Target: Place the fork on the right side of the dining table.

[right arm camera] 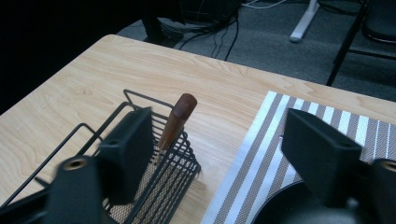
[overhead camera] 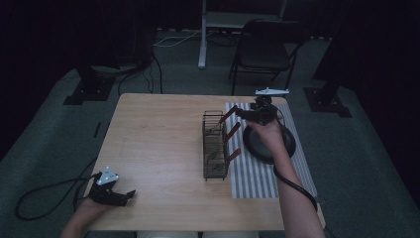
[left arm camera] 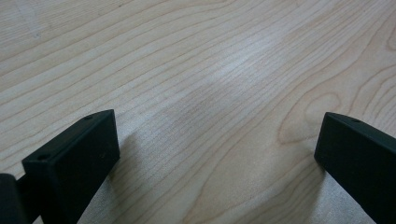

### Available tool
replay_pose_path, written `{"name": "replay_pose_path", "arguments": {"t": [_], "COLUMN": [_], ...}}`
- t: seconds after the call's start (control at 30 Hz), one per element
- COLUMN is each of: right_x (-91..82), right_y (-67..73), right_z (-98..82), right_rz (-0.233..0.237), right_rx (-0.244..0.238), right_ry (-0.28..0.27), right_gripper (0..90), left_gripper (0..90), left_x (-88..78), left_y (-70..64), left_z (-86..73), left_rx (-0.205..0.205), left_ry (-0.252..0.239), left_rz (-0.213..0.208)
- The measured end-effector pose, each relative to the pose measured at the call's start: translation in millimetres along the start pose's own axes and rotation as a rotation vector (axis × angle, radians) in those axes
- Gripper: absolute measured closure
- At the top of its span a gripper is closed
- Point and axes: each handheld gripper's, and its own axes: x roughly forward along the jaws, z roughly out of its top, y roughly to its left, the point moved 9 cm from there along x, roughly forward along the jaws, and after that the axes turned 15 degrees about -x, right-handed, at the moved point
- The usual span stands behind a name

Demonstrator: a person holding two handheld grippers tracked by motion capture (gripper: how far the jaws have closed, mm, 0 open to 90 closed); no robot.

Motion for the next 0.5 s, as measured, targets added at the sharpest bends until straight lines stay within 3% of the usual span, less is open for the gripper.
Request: {"name": "replay_pose_path", "arguments": {"t": [0.17,0.3,0.5], "right_x": [7.1,16.9,25.0], "right_y": [0.7,1.0,6.2], "right_z": [2.0,2.1,4.4], "right_rz": [0.007,0.006,0.058], "right_rx": [0.015,0.026,0.060], "right_ry": [0.008,0.046,0.052], "right_gripper": [32.5,35.8,41.9], "left_gripper": [0.0,0.0,0.0], "left_x": [0.0,0.0,0.0], "left_y": [0.0,0.0,0.0], "left_z": [0.0,0.0,0.0], "left_rx": [0.000,0.000,0.000], "left_ry": [0.000,0.000,0.000], "left_rz": [0.000,0.000,0.000]}}
